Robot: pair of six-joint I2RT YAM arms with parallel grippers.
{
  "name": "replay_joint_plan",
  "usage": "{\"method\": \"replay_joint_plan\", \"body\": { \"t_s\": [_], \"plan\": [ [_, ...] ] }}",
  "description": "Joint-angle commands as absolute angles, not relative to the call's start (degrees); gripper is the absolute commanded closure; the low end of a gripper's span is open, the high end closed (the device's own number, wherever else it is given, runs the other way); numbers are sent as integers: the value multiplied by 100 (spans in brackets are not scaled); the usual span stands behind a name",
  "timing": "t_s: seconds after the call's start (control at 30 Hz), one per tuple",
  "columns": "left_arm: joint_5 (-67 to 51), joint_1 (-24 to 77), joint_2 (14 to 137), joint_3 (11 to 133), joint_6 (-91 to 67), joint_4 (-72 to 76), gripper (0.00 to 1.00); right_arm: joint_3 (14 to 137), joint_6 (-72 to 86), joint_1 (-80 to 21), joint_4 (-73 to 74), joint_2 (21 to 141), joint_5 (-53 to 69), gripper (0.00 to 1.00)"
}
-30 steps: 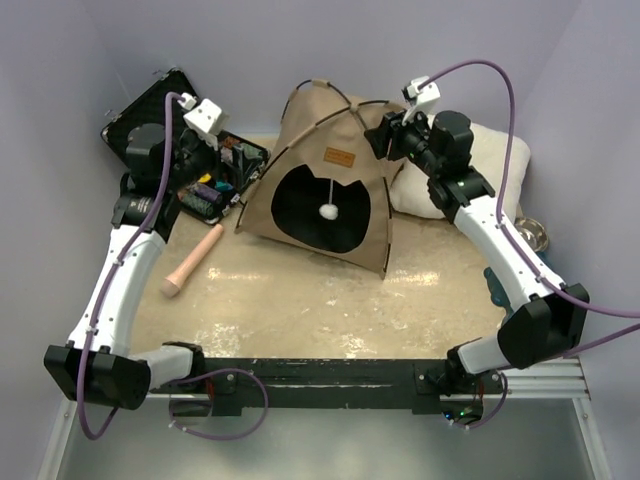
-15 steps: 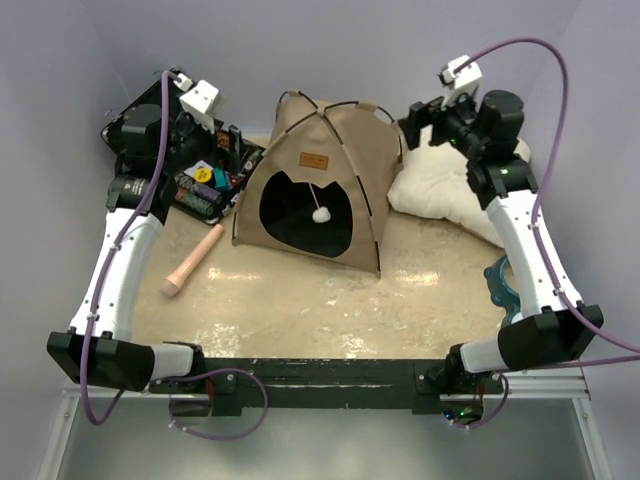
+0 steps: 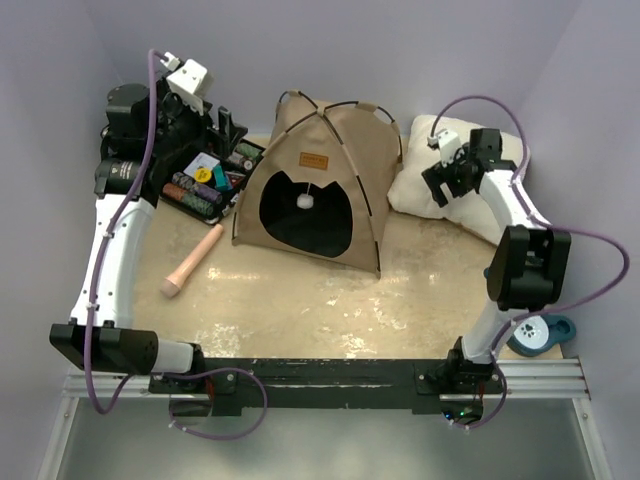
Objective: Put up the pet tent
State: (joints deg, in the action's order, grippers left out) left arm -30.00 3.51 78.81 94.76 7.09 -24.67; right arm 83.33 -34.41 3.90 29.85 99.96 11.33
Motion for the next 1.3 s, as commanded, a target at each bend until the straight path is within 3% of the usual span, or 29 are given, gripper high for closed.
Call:
{"method": "replay_joint_plan", "body": {
  "t_s": [0.0, 0.17, 0.23, 0.3, 0.37, 0.77, 1.0, 1.27],
  "plan": [
    [-3208, 325, 7893, 9352, 712, -2444, 0, 8358, -4305, 413, 3094, 10527, 897, 1],
    [-3199, 325, 7989, 9281, 747, -2443, 0, 8657, -4360, 413, 2945, 11416, 853, 2],
    [-3217, 325, 8007, 9246, 730, -2461, 0, 8745, -4395, 413, 2848, 11548, 861, 17],
    [-3260, 325, 8007, 9211, 712, -2487, 0, 8885, -4377, 422, 2821, 11497, 914, 53],
    [-3278, 325, 8016, 9185, 659, -2479, 1, 9183, -4228, 422, 2821, 11295, 993, 100],
    [-3173, 316, 7814, 9124, 465, -2451, 3, 10573, -2252, 352, 2224, 8422, 2687, 100],
    [-3253, 325, 6971, 7534, 1669, -2742, 14, 10582, -1022, 44, 1601, 7042, 4260, 100],
    [-2849, 316, 7110, 6934, 1047, -2479, 13, 10345, 579, -2177, 984, 6539, 4861, 100]
  ]
}}
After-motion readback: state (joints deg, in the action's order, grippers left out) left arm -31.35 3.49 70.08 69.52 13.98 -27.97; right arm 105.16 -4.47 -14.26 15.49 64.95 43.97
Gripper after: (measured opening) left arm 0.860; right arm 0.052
